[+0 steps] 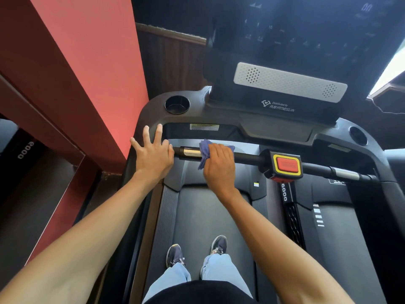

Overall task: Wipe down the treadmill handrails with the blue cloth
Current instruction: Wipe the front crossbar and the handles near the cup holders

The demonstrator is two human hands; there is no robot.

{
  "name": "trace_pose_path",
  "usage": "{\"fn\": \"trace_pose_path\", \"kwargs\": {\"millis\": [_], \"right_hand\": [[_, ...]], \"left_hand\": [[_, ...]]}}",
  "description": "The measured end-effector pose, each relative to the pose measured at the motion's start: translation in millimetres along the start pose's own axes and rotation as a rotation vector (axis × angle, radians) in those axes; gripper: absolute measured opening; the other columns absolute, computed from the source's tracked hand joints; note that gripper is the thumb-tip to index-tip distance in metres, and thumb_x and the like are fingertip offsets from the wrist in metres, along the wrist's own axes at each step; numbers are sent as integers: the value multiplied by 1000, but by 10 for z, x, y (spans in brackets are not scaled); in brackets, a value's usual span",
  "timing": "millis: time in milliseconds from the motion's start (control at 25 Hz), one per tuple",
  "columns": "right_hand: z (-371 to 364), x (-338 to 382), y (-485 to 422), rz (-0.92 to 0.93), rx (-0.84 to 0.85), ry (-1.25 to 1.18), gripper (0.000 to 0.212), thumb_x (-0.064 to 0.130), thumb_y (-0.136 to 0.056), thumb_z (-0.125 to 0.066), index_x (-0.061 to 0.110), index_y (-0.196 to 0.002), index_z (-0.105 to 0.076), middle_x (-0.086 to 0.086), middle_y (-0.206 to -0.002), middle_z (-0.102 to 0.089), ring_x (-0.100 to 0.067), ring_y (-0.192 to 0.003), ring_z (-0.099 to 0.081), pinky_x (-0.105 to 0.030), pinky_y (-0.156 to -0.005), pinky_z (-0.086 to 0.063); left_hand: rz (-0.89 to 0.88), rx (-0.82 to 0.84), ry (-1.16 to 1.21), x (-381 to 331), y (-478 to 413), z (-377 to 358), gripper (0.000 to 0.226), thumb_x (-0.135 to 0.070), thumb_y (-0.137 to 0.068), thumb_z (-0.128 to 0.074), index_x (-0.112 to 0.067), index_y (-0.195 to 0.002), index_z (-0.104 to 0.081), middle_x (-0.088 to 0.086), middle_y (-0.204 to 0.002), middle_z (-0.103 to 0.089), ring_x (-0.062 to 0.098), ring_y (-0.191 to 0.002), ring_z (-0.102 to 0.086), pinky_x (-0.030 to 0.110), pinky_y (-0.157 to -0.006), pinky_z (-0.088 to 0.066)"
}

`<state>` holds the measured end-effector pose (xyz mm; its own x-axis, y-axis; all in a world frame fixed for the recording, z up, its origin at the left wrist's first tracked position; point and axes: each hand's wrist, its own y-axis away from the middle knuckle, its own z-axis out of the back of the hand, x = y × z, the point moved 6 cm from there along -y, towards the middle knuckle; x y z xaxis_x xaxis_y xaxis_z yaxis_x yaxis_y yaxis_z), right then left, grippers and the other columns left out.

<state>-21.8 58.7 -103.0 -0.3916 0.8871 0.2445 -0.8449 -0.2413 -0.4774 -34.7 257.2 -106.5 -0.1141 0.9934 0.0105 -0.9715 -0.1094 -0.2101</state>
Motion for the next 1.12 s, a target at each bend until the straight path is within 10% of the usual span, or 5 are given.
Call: {"fn": "trace_pose_path", "kwargs": {"millis": [400,720,920,1120], "right_hand": [[-466,825,-132,160,256,-39,27,17,-92,-45,13,-114,-60,-5,-110,-65,-25,-102,-58,-38,-96,-43],[-17,22,45,39,29,23,20,5,-83,-47,6,-97,-61,-8,-96,-60,-30,-91,-55,-40,-90,-44],[-397,549,66,83,285,117,47,28,-99,-38,15,-142,-47,-5,-140,-51,-34,-123,-45,-52,-112,-29],[-405,625,-55,185,347,139,45,25,-96,-45,16,-139,-47,-3,-133,-55,-31,-108,-52,-44,-101,-34]], "left_hand": [[-17,125,-110,-19,12,-36,24,-24,-96,-44,-12,-104,-64,16,-164,-22,52,-147,-20,76,-103,-33],[-10,49,-30,-26,18,20,39,-29,-103,-34,-9,-98,-66,16,-159,-30,50,-144,-25,77,-100,-33],[-19,74,-86,-70,23,3,37,-27,-104,-33,-9,-99,-64,18,-162,-26,54,-146,-23,79,-101,-32],[-22,80,-84,-79,26,-3,39,-26,-102,-30,-8,-102,-64,18,-162,-26,53,-145,-22,77,-101,-32]]}}
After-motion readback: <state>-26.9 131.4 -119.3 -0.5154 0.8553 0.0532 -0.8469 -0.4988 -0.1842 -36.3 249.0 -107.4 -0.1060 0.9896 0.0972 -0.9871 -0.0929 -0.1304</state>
